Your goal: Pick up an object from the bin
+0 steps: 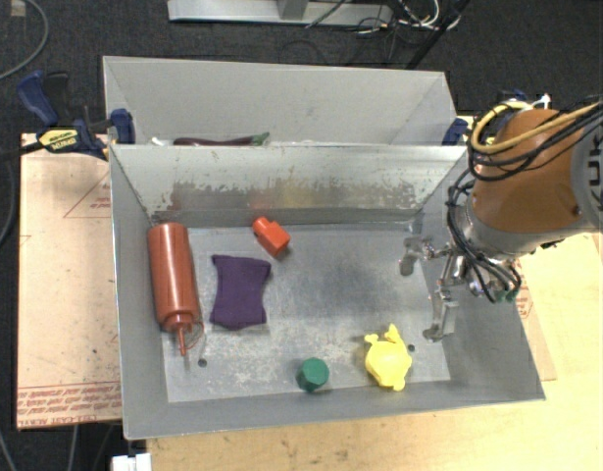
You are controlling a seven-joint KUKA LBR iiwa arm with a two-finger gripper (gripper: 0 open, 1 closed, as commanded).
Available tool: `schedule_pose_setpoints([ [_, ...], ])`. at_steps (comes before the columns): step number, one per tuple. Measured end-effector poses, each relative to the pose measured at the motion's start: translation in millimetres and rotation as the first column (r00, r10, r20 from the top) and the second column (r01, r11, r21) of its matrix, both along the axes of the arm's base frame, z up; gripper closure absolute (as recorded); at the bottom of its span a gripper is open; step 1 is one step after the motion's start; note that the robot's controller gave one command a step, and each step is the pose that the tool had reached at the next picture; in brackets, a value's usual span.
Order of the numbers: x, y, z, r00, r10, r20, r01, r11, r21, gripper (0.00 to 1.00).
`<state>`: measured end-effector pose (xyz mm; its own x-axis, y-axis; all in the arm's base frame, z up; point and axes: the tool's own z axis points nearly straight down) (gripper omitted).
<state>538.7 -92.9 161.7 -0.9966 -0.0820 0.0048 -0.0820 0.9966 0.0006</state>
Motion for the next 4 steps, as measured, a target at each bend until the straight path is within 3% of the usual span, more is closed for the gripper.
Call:
schedule_pose_setpoints([
  [1,-9.2,16.7,1.3,0.998,0.064,-0.001,-0.064,0.998,0.003,0.0],
  [2,-29.4,3.7,-12.8,0.998,0.061,0.008,-0.061,0.998,0.0,0.0],
  [3,-44.0,7.5,-48.7,1.0,0.023,0.003,-0.023,1.0,0.002,0.0],
  [4,-51.8,19.6,-83.2,0.982,0.188,0.016,-0.188,0.982,-0.001,0.0],
])
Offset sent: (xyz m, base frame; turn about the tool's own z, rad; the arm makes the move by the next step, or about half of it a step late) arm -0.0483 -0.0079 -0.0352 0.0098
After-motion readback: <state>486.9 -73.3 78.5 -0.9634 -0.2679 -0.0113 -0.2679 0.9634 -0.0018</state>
